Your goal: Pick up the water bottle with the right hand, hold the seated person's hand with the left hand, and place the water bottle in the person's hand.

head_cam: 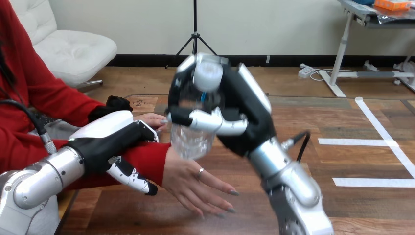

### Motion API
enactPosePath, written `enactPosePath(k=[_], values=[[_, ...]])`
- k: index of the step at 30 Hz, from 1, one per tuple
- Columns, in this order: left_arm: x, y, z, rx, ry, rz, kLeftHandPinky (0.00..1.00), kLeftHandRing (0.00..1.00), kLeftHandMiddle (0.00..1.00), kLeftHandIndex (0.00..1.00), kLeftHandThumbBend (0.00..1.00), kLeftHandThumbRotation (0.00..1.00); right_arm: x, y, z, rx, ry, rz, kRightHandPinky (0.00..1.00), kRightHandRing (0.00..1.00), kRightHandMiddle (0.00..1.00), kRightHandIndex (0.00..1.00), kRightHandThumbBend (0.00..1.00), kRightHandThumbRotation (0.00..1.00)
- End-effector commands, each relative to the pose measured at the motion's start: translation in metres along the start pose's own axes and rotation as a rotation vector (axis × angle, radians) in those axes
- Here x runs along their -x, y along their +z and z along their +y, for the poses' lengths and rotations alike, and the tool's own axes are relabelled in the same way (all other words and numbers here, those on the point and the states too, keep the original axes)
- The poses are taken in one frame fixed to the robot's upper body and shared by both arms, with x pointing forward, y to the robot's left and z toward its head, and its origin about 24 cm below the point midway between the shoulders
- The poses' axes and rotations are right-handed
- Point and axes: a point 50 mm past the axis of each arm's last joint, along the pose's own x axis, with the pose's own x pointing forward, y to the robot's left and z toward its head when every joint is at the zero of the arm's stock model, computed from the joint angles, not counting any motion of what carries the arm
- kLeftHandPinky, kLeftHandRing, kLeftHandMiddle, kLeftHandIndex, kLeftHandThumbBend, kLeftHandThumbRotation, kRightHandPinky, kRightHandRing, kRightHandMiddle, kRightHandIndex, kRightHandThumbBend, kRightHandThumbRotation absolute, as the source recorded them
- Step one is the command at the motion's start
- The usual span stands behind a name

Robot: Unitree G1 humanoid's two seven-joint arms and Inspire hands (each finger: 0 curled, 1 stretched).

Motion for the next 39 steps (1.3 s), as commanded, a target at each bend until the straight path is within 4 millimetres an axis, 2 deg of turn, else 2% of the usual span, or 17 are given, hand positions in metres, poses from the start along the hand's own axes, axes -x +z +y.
enactPosePath(k=[1, 24, 39], values=[[-0.006, 0.046, 0.020, -0.048, 0.104, -0.241, 0.29, 0.34, 0.40, 0.41, 0.94, 0.00, -0.025, 0.033, 0.001, 0.042, 0.048, -0.148, 0.24, 0.30, 0.38, 0.40, 0.82, 0.00], [0.004, 0.053, 0.013, -0.032, 0.084, -0.248, 0.26, 0.32, 0.40, 0.42, 0.96, 0.00, -0.027, 0.024, -0.013, 0.063, -0.022, -0.064, 0.24, 0.29, 0.38, 0.40, 0.82, 0.00], [0.008, 0.056, 0.016, -0.033, 0.101, -0.265, 0.27, 0.33, 0.40, 0.42, 0.96, 0.00, -0.022, -0.001, -0.021, 0.050, -0.063, 0.037, 0.25, 0.30, 0.39, 0.40, 0.80, 0.00]])
